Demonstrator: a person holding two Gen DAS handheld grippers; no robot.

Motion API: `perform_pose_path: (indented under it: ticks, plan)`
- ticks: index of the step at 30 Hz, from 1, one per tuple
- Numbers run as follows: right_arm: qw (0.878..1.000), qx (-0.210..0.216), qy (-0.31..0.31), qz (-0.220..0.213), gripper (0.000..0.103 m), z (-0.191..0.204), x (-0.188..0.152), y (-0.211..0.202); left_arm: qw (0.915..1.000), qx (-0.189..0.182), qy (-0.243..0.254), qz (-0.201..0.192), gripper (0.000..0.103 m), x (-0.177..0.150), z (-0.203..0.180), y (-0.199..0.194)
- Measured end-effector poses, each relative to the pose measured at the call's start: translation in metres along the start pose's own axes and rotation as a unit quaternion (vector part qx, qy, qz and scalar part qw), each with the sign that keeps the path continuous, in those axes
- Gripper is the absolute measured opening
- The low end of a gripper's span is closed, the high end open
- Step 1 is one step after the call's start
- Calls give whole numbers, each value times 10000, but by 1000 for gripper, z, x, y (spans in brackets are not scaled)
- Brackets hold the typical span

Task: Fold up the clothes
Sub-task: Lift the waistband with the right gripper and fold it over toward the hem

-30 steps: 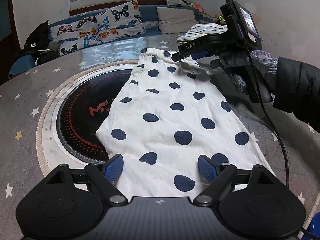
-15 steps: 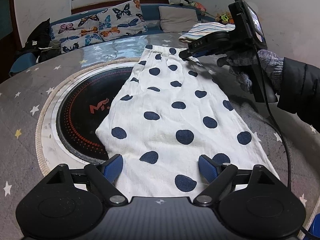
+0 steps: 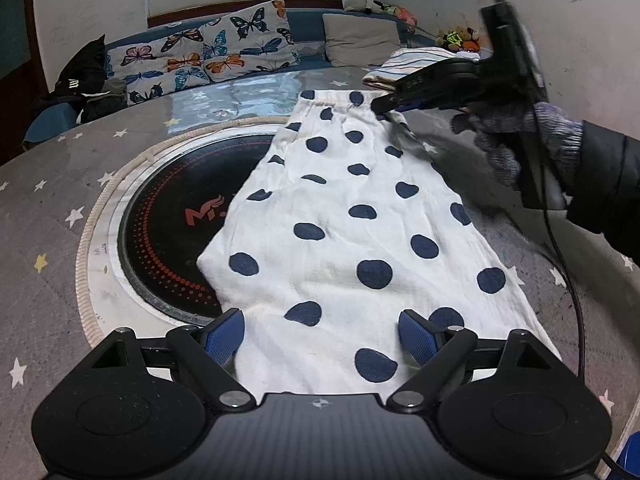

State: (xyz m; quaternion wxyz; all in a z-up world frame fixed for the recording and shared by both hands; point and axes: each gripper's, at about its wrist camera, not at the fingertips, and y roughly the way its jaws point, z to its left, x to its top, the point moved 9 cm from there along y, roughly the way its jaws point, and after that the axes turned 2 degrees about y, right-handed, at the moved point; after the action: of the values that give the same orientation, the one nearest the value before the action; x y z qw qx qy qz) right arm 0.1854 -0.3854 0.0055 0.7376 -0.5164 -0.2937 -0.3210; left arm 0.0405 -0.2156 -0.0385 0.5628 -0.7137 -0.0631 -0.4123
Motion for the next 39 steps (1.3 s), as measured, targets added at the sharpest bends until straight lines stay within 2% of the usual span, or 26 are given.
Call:
perform_pose_path:
  ticks: [9, 21, 26, 30, 36, 39]
  plan:
    - [9968, 595, -496, -208, 14, 48, 2, -63, 9998, 157, -148, -3, 87, -8, 15, -7]
    - [9824, 1560, -1029, -49, 14, 131, -43, -154, 9978, 489, -444, -13, 89, -35, 44, -35]
    - [9717, 1930, -1359, -22, 14, 161, -68, -191, 9969, 578, -532, -77, 89, -53, 53, -55]
    - [9560, 2179, -1962, 38, 14, 188, -96, -222, 9959, 672, -600, -71, 89, -66, 59, -64]
    - [9307, 2338, -2809, 168, 14, 214, -138, -247, 9930, 872, -791, -110, 89, -79, 75, -76]
    - [9245, 2398, -2962, 68, 13, 222, -147, -261, 9911, 996, -870, -136, 89, -83, 86, -83]
